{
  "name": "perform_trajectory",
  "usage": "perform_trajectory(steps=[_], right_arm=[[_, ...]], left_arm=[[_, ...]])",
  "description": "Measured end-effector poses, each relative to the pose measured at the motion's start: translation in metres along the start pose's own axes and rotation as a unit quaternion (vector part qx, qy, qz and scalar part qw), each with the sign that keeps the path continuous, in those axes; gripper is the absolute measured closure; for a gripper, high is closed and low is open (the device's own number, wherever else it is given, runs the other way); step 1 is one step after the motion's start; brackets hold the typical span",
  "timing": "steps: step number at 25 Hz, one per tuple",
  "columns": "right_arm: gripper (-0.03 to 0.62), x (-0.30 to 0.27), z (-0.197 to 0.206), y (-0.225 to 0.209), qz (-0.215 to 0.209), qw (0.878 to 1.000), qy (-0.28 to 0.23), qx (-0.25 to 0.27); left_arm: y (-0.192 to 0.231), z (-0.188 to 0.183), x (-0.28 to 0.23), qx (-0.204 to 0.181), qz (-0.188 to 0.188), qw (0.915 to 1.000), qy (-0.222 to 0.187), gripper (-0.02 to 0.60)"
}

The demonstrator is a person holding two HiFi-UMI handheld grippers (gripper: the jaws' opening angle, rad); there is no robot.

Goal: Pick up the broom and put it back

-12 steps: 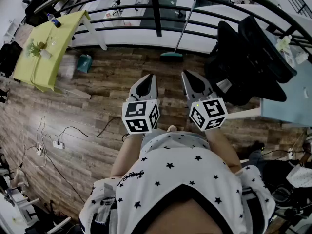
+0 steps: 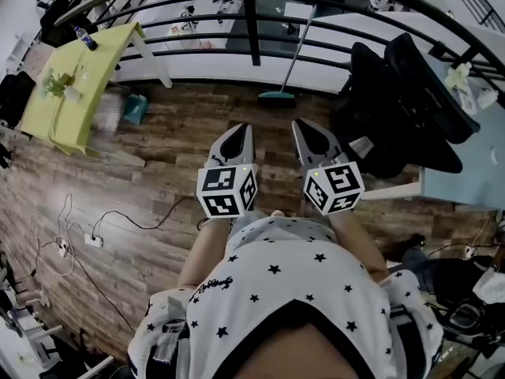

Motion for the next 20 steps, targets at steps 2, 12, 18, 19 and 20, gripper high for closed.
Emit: perform_trajectory(steps=[2, 12, 18, 19, 20], right_arm=[[0.601, -0.002, 0.003, 0.0, 0.0, 1.0, 0.002, 0.003], [0.6, -0.02, 0.003, -0.013, -0.007, 1.0, 0.011, -0.015], [0.6, -0.031, 0.006, -0.021, -0.011, 1.0, 0.021, -0.018], [0.6, -0.036, 0.009, -0.023, -0.013, 0.999, 0.023, -0.017], [0.6, -0.041, 0.011, -0.024, -0.014, 0.999, 0.026, -0.017]], left_arm=[[0.001, 0.001, -0.001, 0.001, 0.0, 1.0, -0.004, 0.569], [0.002, -0.005, -0.023, -0.007, 0.005, 0.9999, 0.009, 0.569], [0.006, -0.004, -0.037, 0.007, 0.006, 0.9997, 0.022, 0.569], [0.008, -0.003, -0.041, 0.006, 0.006, 0.9997, 0.024, 0.569], [0.011, -0.002, -0.045, 0.006, 0.006, 0.9996, 0.026, 0.569]])
Point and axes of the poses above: the fingertips, and each gripper's own axes: x backward along the fingers, y to its left, z out of its underside, the point moved 5 cm from there along x, backward along the fingers, and after that the axes turned 1 degree about -y, right-handed, at the moved point
